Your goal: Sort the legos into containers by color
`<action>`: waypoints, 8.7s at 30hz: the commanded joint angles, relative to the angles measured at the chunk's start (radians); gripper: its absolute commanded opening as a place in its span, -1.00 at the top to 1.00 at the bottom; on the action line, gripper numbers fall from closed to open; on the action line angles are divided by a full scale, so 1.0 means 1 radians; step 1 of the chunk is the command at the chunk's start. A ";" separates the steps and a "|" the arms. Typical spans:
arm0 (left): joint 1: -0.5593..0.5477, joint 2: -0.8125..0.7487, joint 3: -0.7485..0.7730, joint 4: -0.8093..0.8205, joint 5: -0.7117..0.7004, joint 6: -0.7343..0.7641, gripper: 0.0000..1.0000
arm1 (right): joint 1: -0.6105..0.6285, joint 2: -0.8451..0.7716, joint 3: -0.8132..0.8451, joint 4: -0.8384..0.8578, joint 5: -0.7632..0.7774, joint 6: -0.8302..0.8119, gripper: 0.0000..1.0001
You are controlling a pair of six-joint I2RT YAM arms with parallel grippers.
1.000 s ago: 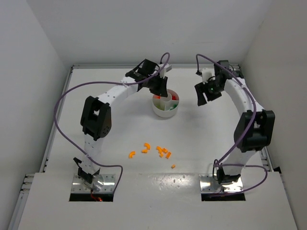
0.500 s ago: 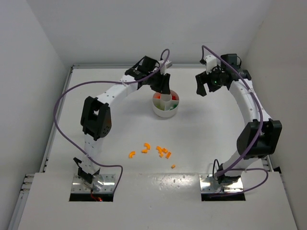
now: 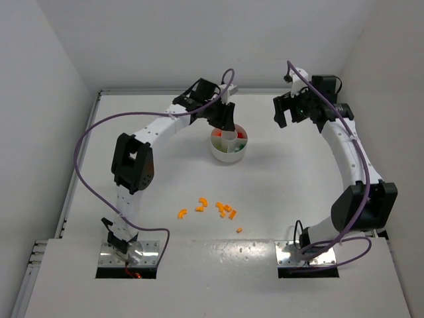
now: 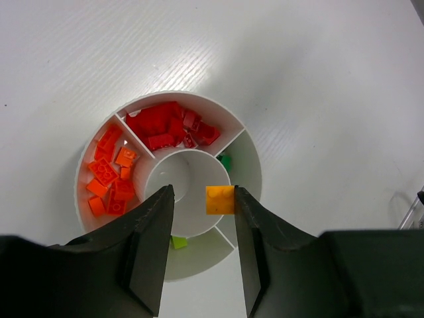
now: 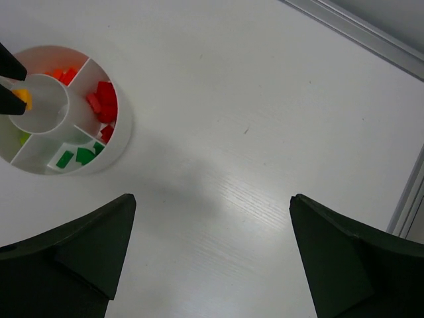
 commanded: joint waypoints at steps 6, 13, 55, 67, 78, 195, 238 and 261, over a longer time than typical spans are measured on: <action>-0.007 -0.016 -0.027 0.021 -0.028 0.007 0.06 | 0.005 0.019 0.028 0.011 -0.017 -0.017 -1.00; -0.016 -0.016 -0.036 0.021 -0.069 0.007 0.01 | 0.005 0.015 0.035 -0.012 -0.066 -0.026 -1.00; 0.338 -0.588 -0.409 0.071 -0.172 -0.168 -0.97 | 0.503 -0.126 -0.390 -0.146 -0.172 -0.091 -0.41; 0.520 -0.848 -0.616 -0.045 -0.320 -0.112 -1.00 | 0.857 0.112 -0.318 -0.033 0.131 0.264 -0.22; 0.530 -0.944 -0.696 -0.097 -0.416 -0.119 -1.00 | 0.963 0.293 -0.270 -0.030 0.299 0.331 -0.10; -0.365 -0.671 -1.054 -0.286 -0.408 0.514 -0.62 | 0.319 0.391 0.471 -0.035 0.509 0.162 -0.83; -0.421 -0.591 -0.972 -0.330 -0.486 -0.112 -0.19 | 0.209 0.327 0.416 -0.040 0.414 0.120 -1.00; -0.299 -0.480 -1.006 -0.330 -0.434 -0.094 -0.11 | 0.209 0.423 0.494 -0.090 0.343 0.129 -1.00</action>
